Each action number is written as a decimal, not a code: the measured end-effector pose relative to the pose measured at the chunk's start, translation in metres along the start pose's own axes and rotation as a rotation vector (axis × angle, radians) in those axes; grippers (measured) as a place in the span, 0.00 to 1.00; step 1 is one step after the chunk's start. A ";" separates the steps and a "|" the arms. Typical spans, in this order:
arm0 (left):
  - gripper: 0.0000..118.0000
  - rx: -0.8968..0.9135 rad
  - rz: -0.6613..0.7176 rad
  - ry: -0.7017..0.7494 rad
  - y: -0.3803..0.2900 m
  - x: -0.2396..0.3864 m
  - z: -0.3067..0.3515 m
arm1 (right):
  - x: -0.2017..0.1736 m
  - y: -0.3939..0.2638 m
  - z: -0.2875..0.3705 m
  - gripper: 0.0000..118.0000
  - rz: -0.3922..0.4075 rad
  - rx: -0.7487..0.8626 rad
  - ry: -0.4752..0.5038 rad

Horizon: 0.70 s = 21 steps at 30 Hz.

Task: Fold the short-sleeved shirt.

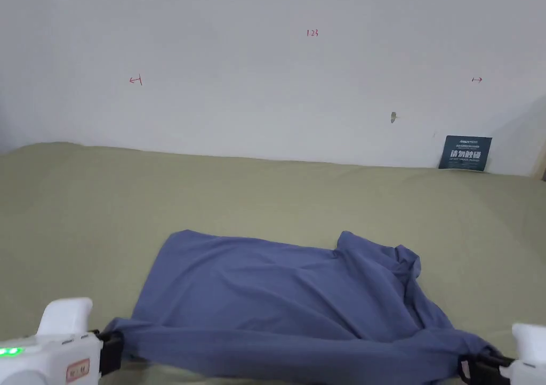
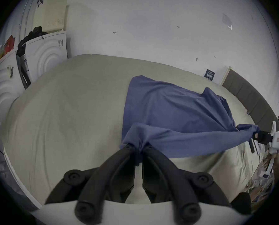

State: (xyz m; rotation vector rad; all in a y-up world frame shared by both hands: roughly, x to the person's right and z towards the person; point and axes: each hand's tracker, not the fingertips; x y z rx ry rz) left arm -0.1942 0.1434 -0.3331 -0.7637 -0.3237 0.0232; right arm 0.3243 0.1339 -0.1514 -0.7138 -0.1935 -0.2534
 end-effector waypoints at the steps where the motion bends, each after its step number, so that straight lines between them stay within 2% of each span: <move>1: 0.07 -0.010 -0.010 0.001 0.009 0.001 -0.009 | 0.001 0.010 -0.009 0.04 0.005 -0.015 -0.006; 9: 0.07 -0.207 -0.116 0.056 0.063 0.008 -0.093 | 0.011 0.066 -0.095 0.04 0.031 -0.178 -0.030; 11: 0.07 -0.220 -0.119 0.056 0.066 0.008 -0.111 | 0.013 0.070 -0.112 0.04 0.023 -0.240 -0.043; 14: 0.07 -0.221 -0.088 0.050 0.069 0.007 -0.127 | 0.012 0.070 -0.123 0.05 0.042 -0.227 -0.048; 15: 0.11 -0.231 -0.064 0.054 0.071 0.006 -0.132 | 0.011 0.068 -0.125 0.09 0.051 -0.212 -0.057; 16: 0.25 -0.237 -0.034 0.077 0.071 0.006 -0.136 | 0.011 0.067 -0.127 0.21 0.059 -0.199 -0.070; 17: 0.54 -0.256 -0.030 0.111 0.072 0.006 -0.138 | 0.011 0.065 -0.128 0.50 0.089 -0.194 -0.118; 18: 0.69 -0.255 -0.028 0.104 0.071 0.003 -0.137 | 0.010 0.064 -0.128 0.74 0.109 -0.210 -0.154; 19: 0.73 -0.232 -0.005 0.097 0.068 -0.001 -0.129 | 0.010 0.062 -0.123 0.84 0.111 -0.210 -0.172; 21: 0.73 -0.181 0.036 0.037 0.067 -0.006 -0.108 | 0.012 0.058 -0.105 0.76 0.094 -0.131 -0.118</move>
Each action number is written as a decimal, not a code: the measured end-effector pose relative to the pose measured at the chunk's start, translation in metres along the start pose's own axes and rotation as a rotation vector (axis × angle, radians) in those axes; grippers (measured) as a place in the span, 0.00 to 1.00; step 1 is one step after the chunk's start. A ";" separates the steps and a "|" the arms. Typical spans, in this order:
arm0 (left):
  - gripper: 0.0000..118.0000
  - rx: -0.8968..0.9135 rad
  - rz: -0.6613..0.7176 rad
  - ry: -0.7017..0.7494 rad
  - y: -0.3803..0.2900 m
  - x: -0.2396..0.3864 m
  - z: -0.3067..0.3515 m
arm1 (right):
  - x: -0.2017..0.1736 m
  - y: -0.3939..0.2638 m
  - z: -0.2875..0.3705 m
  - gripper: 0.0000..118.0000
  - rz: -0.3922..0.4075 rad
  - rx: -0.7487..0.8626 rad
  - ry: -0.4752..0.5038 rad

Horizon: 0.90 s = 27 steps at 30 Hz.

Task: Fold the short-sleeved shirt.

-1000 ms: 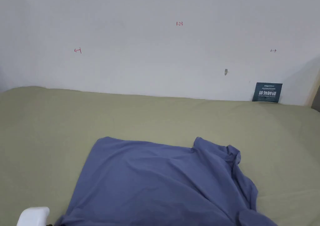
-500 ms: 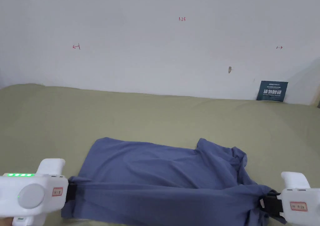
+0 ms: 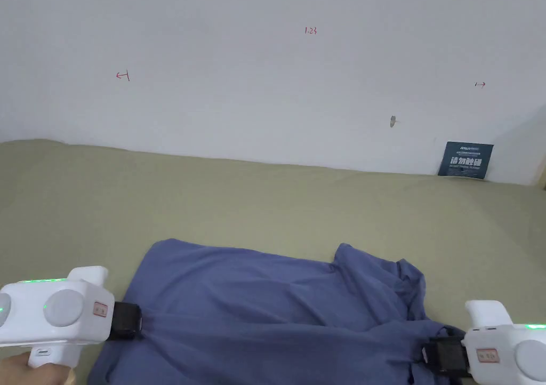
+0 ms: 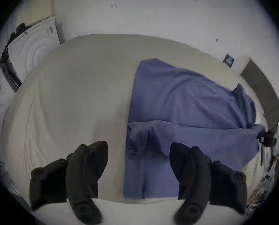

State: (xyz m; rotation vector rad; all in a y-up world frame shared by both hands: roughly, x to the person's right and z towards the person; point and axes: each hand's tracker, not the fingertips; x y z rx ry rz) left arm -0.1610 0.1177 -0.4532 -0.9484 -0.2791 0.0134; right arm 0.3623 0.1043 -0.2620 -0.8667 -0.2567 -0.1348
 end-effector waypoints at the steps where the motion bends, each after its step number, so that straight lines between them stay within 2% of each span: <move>1: 0.73 0.024 0.001 -0.004 -0.003 -0.004 0.013 | 0.002 -0.003 0.011 0.77 -0.008 0.024 0.015; 7: 0.71 0.177 -0.063 0.020 -0.050 -0.010 0.086 | 0.004 -0.038 0.077 0.75 -0.096 0.167 0.053; 8: 0.64 0.191 -0.057 0.012 -0.061 -0.011 0.093 | 0.003 -0.045 0.084 0.63 -0.118 0.162 0.068; 9: 0.49 0.212 -0.033 -0.006 -0.071 -0.015 0.096 | 0.003 -0.055 0.090 0.44 -0.154 0.156 0.097; 10: 0.22 0.216 -0.014 -0.019 -0.082 -0.015 0.099 | 0.002 -0.064 0.093 0.19 -0.180 0.159 0.122; 11: 0.00 0.203 -0.012 -0.027 -0.090 -0.015 0.100 | 0.000 -0.071 0.095 0.01 -0.203 0.149 0.127; 14: 0.00 0.083 0.034 -0.050 -0.105 -0.015 0.089 | -0.008 -0.093 0.095 0.00 -0.203 0.149 0.103; 18: 0.01 0.060 0.031 -0.035 -0.108 -0.023 0.060 | -0.009 -0.101 0.088 0.00 -0.238 0.136 0.108; 21: 0.25 0.055 0.073 -0.066 -0.093 -0.027 0.039 | -0.009 -0.098 0.084 0.00 -0.229 0.125 0.109; 22: 0.25 0.043 0.086 -0.077 -0.085 -0.028 0.031 | -0.010 -0.098 0.082 0.00 -0.217 0.128 0.104; 23: 0.51 0.025 0.107 -0.091 -0.079 -0.029 0.023 | -0.010 -0.098 0.082 0.00 -0.206 0.132 0.103; 24: 0.62 0.027 0.125 -0.101 -0.074 -0.029 0.014 | -0.010 -0.098 0.082 0.00 -0.198 0.134 0.105; 27: 0.63 0.044 0.124 -0.067 -0.059 -0.026 -0.006 | -0.011 -0.101 0.080 0.00 -0.181 0.127 0.120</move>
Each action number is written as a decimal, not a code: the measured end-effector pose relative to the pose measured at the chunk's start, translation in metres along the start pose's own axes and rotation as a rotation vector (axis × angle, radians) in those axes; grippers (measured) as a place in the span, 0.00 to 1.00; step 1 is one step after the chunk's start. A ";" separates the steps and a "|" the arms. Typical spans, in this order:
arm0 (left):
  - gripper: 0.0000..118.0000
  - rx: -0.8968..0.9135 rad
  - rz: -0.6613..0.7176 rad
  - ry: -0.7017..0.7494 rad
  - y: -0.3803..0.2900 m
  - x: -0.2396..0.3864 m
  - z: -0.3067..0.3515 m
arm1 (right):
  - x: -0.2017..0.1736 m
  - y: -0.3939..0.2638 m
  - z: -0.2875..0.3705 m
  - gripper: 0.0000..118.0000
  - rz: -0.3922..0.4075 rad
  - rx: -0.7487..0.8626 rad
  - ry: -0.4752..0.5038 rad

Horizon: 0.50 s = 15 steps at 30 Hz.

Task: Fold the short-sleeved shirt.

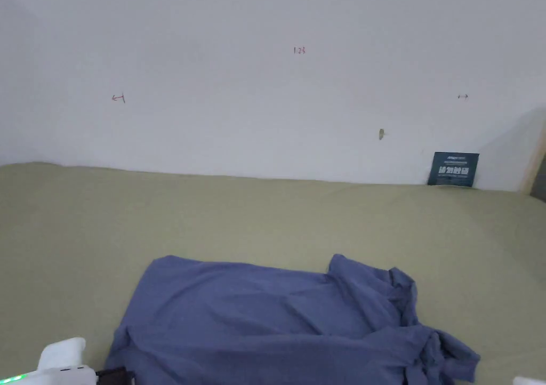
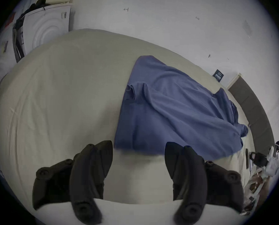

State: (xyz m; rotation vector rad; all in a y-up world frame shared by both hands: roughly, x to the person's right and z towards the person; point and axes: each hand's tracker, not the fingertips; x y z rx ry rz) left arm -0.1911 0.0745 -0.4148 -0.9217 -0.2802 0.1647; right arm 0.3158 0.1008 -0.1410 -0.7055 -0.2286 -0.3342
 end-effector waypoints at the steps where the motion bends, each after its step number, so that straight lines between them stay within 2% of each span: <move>1: 0.63 0.006 -0.012 0.024 0.005 0.001 -0.007 | 0.000 -0.002 -0.001 0.00 0.014 0.001 0.001; 4: 0.63 -0.039 -0.067 0.018 0.007 0.010 -0.025 | 0.006 -0.003 -0.008 0.00 0.038 0.007 -0.003; 5: 0.64 -0.088 -0.087 0.008 0.009 0.011 -0.031 | 0.009 -0.002 -0.010 0.00 0.037 0.009 -0.001; 7: 0.61 -0.060 -0.106 0.045 0.005 0.017 -0.024 | 0.013 0.001 -0.018 0.00 0.012 0.025 0.011; 8: 0.48 -0.043 -0.107 0.054 0.005 0.017 -0.020 | 0.016 0.003 -0.022 0.04 0.004 0.030 0.015; 9: 0.27 -0.019 -0.103 0.074 0.005 0.016 -0.016 | 0.020 0.007 -0.028 0.14 -0.006 0.032 0.010; 10: 0.06 -0.007 -0.095 0.031 0.003 0.013 -0.012 | 0.024 0.011 -0.036 0.33 -0.014 0.029 -0.011; 11: 0.07 -0.016 -0.058 -0.071 0.004 0.010 -0.009 | 0.027 0.014 -0.044 0.68 -0.019 0.019 -0.024; 12: 0.06 -0.021 -0.048 -0.060 0.004 0.010 -0.008 | 0.032 0.017 -0.054 0.86 -0.032 -0.020 -0.038; 13: 0.06 -0.025 -0.082 -0.019 0.004 0.015 -0.005 | 0.035 0.019 -0.064 0.88 -0.055 -0.051 -0.057; 14: 0.06 -0.028 -0.115 -0.006 0.003 0.019 -0.001 | 0.038 0.021 -0.070 0.83 -0.062 -0.041 -0.041; 15: 0.06 -0.022 -0.137 -0.004 0.001 0.022 0.001 | 0.036 0.024 -0.077 0.81 -0.070 -0.050 -0.035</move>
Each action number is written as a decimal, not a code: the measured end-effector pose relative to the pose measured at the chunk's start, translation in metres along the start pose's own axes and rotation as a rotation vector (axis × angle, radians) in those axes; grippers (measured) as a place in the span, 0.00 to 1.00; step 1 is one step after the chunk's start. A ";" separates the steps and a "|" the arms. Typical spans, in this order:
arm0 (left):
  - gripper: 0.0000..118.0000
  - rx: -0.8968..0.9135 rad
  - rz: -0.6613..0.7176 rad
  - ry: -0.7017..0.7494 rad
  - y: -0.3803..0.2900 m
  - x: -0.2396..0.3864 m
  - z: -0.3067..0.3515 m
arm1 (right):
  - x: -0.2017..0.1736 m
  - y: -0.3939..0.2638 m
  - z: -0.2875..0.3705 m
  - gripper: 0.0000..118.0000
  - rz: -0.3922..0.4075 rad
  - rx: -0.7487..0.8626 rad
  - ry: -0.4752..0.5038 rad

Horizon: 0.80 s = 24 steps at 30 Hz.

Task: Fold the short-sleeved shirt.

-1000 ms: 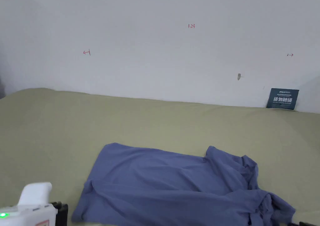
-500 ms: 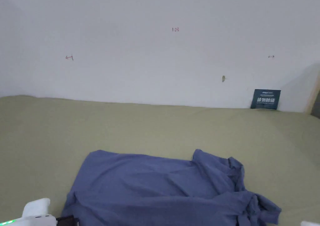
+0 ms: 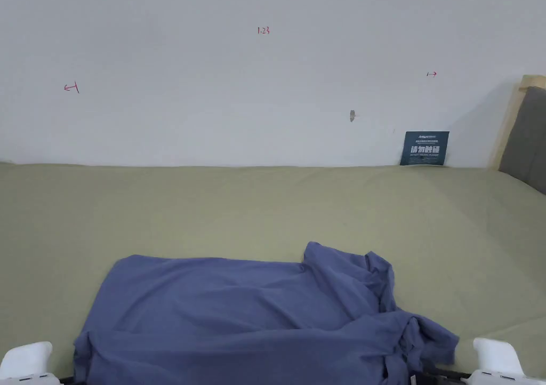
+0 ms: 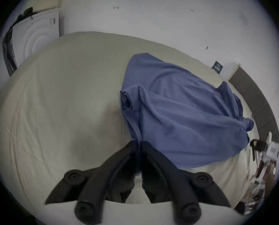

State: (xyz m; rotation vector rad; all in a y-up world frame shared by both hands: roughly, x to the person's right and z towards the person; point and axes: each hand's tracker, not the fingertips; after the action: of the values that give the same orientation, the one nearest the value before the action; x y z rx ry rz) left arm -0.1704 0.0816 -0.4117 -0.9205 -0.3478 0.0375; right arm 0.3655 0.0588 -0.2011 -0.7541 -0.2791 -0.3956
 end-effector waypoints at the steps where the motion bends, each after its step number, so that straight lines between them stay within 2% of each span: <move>1: 0.06 -0.001 -0.008 0.004 0.000 0.003 0.001 | -0.001 0.002 -0.006 0.81 0.002 -0.007 -0.003; 4: 0.06 -0.010 -0.010 0.015 0.000 0.009 0.001 | -0.009 0.006 -0.018 0.77 0.036 -0.027 0.004; 7: 0.06 -0.017 0.004 0.019 0.000 0.006 -0.003 | -0.017 0.007 -0.027 0.57 0.096 -0.081 -0.081; 8: 0.06 -0.018 0.007 0.018 0.000 0.006 -0.003 | -0.020 0.005 -0.026 0.55 0.126 -0.080 -0.112; 10: 0.06 -0.021 0.012 0.009 0.000 0.005 -0.002 | -0.016 0.003 -0.020 0.54 0.135 -0.044 -0.082; 11: 0.06 -0.025 0.017 0.002 0.001 0.003 -0.002 | -0.013 0.002 -0.017 0.47 0.127 -0.020 -0.056; 13: 0.06 -0.029 0.045 -0.018 0.001 0.000 0.001 | -0.007 -0.001 -0.011 0.21 0.080 0.030 -0.064; 14: 0.06 -0.030 0.058 -0.025 0.001 -0.001 0.001 | -0.004 -0.001 -0.008 0.16 0.054 0.046 -0.071; 16: 0.06 -0.031 0.066 -0.031 0.003 -0.002 0.002 | 0.001 0.000 -0.005 0.12 -0.023 0.036 -0.022; 17: 0.06 -0.030 0.066 -0.034 0.003 -0.002 0.003 | 0.001 0.000 -0.005 0.11 -0.029 0.025 -0.022; 21: 0.06 -0.005 0.030 -0.044 0.002 0.001 0.015 | -0.007 0.004 0.001 0.08 0.058 0.032 -0.037; 24: 0.06 0.008 0.019 -0.062 0.005 -0.001 0.025 | -0.004 0.008 0.014 0.08 0.035 0.050 -0.006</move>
State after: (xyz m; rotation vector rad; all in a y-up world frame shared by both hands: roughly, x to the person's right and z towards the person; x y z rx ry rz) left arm -0.1782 0.1035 -0.4016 -0.9158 -0.3965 0.0856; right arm 0.3642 0.0753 -0.1980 -0.7098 -0.2797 -0.3519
